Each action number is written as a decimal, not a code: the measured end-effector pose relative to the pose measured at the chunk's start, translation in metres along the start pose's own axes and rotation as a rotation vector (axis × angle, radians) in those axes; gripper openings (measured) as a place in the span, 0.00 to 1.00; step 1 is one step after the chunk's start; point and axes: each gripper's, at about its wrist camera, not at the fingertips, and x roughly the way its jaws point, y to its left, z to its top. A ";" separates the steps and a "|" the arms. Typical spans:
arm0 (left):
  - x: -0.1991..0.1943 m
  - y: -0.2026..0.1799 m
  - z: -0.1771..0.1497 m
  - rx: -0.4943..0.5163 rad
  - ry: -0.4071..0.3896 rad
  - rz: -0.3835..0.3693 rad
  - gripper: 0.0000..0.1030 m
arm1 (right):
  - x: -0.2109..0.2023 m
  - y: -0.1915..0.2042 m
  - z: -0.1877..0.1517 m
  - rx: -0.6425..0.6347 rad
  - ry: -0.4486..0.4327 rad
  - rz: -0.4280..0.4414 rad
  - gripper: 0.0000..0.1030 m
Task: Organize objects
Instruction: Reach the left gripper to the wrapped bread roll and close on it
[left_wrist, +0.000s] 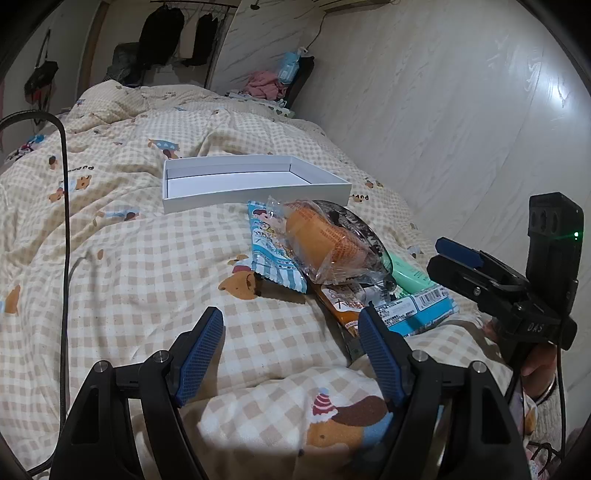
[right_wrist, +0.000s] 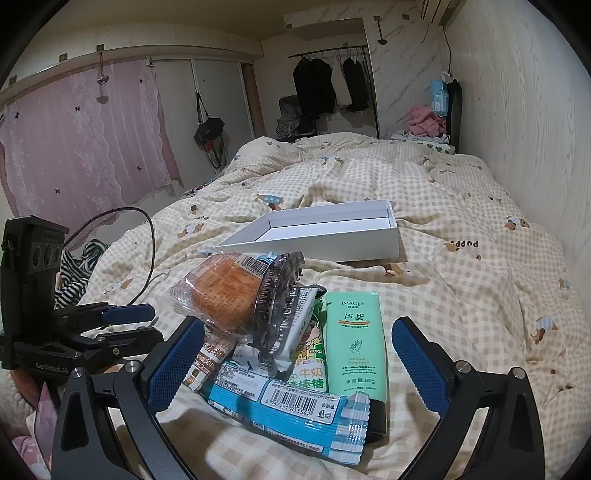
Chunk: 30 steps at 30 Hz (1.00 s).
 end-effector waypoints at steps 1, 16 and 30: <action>0.000 0.000 0.000 0.000 0.000 -0.001 0.77 | 0.000 0.000 0.000 0.001 0.000 0.001 0.99; 0.001 0.002 0.002 -0.009 0.013 -0.021 0.77 | 0.000 -0.001 0.001 0.006 -0.006 0.002 0.99; 0.014 -0.011 0.079 -0.081 0.150 -0.087 0.81 | -0.001 -0.008 0.000 0.036 0.005 0.003 0.99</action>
